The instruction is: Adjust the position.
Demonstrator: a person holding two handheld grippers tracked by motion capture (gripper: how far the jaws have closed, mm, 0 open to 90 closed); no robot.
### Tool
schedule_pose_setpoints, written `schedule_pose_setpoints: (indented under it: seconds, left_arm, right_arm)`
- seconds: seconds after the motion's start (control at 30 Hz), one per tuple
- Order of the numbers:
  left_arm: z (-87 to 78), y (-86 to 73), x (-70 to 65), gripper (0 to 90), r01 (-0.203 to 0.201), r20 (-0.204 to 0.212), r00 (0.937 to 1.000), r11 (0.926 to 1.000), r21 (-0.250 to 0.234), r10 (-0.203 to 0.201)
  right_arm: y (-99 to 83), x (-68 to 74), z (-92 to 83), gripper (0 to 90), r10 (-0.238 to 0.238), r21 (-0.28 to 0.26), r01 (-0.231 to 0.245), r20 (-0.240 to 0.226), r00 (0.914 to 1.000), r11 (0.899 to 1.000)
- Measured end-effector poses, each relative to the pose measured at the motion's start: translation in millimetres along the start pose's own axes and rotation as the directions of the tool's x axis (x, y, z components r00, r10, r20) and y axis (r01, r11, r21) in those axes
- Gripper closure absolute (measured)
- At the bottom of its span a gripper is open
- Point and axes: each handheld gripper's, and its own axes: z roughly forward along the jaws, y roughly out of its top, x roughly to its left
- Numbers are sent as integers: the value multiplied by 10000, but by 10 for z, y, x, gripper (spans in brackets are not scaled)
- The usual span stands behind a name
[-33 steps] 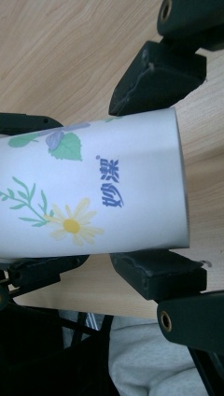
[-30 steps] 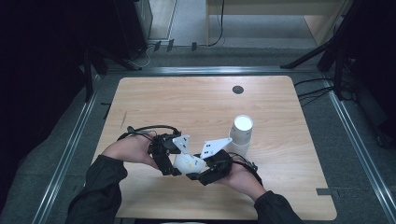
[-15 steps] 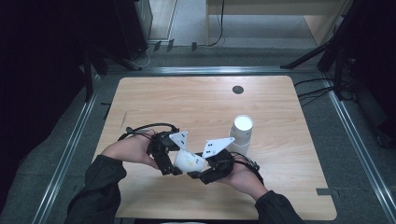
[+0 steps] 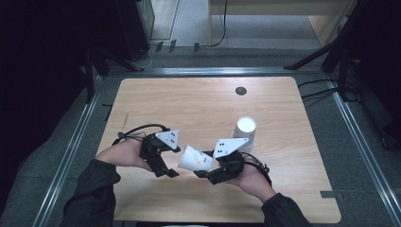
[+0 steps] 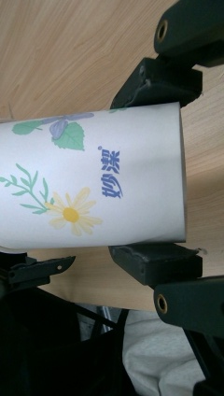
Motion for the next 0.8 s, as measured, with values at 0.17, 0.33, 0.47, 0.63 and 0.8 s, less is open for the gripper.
schedule_pose_setpoints:
  seconds: [0.17,0.33,0.47,0.63,0.8]
  left_arm:
    - [-25,-113,16,143,421,304,9987,9961,-781,-399]
    - [-20,-182,14,143,871,364,9959,9861,-1418,-828]
    - [-4,-216,32,144,1335,444,9909,9690,-2079,-1270]
    - [24,-239,35,146,1832,653,9829,9524,-2437,-1723]
    - [21,-253,37,146,2081,920,9776,9325,-2953,-1891]
  right_arm:
    - [1,33,-70,347,41,-175,-40,35,10000,9998]
    - [-5,21,-122,347,176,-365,-176,-13,9998,9992]
    - [-10,12,-143,347,147,-454,-148,-24,9999,9989]
    - [-19,-1,-174,346,229,-625,-231,-38,9997,9978]
    - [-31,-16,-189,346,346,-769,-353,-104,9993,9964]
